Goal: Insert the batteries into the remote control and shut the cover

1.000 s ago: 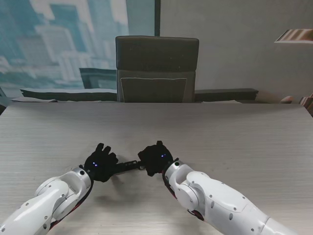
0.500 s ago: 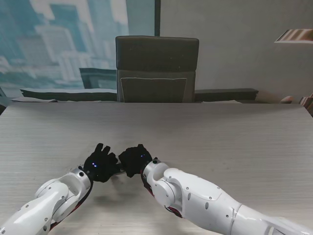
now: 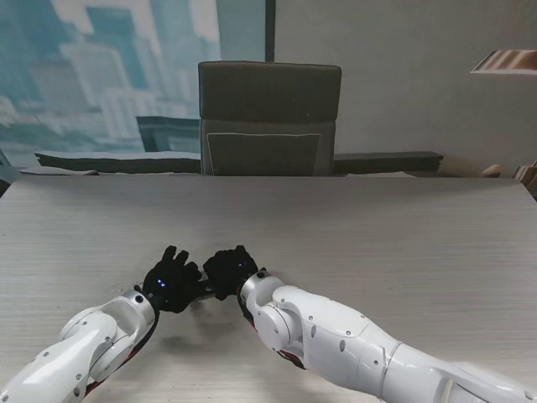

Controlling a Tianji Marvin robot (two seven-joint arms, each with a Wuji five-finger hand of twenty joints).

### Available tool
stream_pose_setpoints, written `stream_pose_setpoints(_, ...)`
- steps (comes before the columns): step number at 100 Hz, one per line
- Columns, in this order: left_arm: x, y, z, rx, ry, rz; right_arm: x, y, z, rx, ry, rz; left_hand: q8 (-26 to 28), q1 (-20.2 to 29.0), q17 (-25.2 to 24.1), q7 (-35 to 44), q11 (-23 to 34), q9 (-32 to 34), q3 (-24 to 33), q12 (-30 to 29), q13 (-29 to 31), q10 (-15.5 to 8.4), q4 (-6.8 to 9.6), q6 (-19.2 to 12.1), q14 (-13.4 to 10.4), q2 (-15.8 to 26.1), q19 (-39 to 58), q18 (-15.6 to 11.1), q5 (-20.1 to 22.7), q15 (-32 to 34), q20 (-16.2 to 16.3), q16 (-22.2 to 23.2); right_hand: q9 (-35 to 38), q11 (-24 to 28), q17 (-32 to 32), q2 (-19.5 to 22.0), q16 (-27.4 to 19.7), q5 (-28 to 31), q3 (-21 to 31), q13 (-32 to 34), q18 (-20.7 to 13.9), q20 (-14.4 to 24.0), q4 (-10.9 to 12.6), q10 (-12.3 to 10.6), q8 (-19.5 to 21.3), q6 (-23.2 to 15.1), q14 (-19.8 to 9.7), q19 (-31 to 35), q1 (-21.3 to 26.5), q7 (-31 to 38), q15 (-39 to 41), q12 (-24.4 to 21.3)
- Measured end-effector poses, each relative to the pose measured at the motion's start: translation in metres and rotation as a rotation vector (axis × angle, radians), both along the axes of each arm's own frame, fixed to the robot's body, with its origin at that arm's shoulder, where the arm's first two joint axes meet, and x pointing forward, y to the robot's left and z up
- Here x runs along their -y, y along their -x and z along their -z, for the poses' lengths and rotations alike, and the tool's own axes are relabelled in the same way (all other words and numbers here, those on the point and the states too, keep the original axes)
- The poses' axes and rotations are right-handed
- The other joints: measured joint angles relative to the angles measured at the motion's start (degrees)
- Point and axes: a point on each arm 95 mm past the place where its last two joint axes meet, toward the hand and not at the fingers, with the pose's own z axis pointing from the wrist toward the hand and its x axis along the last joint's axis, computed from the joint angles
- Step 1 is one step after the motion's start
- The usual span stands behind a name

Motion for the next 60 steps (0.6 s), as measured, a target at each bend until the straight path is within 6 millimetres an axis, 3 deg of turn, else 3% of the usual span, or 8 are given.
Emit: stream_pose_setpoints(60,-0.0003,-0.0001,-0.0001,-0.002,0.001,-0.001,0.0017,-0.0031,0.0085,0.02,0.048,-0.008,0.1,0.0,0.0,0.0,0.6,0.0,-0.1,0.0,0.0,0.0,0.0,0.0,0.0,0.1,0.0,0.0,0.0,0.0,0.0,0.0,-1.3,0.8,-0.1,0.0,0.9,-0.2,0.0,-0.5,-0.5,0.2,0.0,0.0,0.0,-1.5,-0.7,0.6,-1.6,0.1,0.9,0.5)
